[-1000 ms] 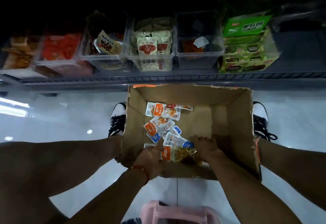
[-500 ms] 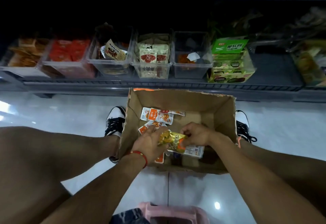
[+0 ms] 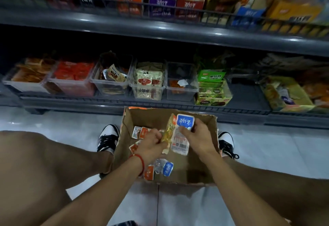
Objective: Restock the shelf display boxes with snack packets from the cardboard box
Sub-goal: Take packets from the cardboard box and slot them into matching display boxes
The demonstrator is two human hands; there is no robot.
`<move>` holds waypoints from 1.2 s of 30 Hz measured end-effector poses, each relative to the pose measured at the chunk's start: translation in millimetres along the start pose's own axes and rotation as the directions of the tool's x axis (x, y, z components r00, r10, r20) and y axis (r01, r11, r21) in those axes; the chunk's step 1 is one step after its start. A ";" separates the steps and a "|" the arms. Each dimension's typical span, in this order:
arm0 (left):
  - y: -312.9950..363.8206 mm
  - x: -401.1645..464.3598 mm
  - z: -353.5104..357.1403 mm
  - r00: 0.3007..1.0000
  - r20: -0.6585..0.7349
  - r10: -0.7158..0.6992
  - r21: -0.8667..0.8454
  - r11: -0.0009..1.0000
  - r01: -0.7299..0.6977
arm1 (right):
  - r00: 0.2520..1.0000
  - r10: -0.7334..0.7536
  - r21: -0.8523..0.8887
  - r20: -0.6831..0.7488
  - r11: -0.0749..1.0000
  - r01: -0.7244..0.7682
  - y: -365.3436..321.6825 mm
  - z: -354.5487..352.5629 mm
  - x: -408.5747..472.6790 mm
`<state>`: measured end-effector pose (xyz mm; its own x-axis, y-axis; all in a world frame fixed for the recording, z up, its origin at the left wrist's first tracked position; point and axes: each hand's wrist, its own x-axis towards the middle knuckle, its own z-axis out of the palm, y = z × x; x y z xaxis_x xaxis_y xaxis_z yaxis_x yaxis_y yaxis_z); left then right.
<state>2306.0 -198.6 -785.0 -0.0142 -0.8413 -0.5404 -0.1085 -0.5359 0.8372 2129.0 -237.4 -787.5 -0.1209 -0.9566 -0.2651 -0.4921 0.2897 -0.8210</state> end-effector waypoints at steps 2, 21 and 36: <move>4.6 -4.6 6.1 0.999 0.031 0.016 -0.036 0.999 -0.015 | 0.994 -0.095 -0.037 -0.050 0.995 0.093 -13.0 5.8 -8.4; 94.5 -17.5 9.2 0.939 0.208 0.276 -0.518 0.845 -0.134 | 0.993 -0.109 0.210 -0.050 0.971 0.117 -92.8 -92.8 2.8; 224.2 -7.0 7.1 0.880 0.093 0.466 -0.306 0.854 -0.420 | 0.768 -0.524 -0.036 -0.368 0.833 0.552 -191.2 -264.5 49.1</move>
<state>2274.7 -312.3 -594.2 -0.1558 -0.9834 -0.0932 0.2171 -0.1262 0.9680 1989.1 -348.0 -509.8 -0.1524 -0.8978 0.4132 -0.5078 -0.2875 -0.8121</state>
